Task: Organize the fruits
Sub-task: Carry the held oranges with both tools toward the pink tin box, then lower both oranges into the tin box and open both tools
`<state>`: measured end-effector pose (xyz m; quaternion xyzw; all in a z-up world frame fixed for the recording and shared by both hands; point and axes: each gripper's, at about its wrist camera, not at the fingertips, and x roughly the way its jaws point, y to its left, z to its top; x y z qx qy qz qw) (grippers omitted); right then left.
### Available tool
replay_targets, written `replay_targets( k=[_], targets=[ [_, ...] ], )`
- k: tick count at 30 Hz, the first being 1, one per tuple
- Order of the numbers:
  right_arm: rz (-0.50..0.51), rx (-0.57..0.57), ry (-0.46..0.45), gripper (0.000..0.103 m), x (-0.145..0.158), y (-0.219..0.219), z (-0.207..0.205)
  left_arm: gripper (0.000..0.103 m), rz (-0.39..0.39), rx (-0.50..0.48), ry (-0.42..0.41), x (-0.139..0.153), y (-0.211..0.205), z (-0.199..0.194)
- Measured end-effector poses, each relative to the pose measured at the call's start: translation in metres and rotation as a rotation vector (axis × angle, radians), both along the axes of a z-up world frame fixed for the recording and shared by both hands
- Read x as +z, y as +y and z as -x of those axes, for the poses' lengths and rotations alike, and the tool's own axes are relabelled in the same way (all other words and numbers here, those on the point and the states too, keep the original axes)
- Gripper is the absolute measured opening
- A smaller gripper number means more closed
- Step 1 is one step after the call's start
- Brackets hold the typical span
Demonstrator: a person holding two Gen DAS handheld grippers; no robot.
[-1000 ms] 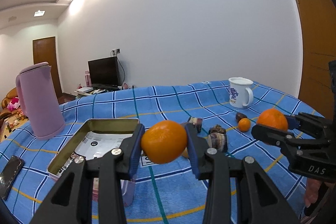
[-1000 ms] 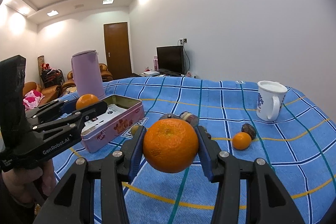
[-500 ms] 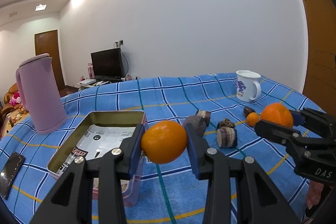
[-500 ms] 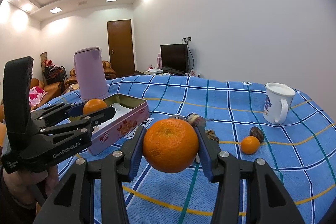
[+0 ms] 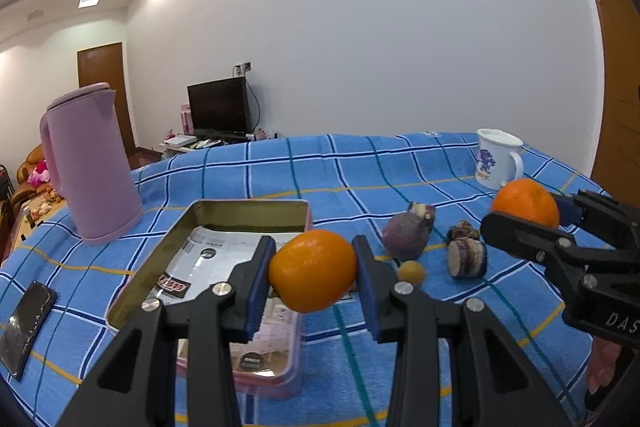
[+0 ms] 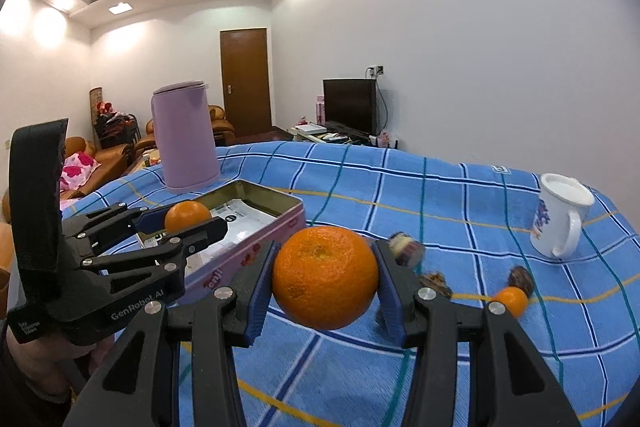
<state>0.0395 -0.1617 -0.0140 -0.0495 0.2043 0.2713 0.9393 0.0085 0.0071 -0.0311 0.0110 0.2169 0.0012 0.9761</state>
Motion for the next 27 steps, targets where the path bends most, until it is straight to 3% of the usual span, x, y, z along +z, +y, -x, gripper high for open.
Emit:
replay_targets(
  k=[27],
  targets=[
    [0.062,0.143,-0.002,0.049,0.007,0.089,-0.032,0.041,0.014,0.118,0.063,-0.004,0.071,-0.02]
  ],
)
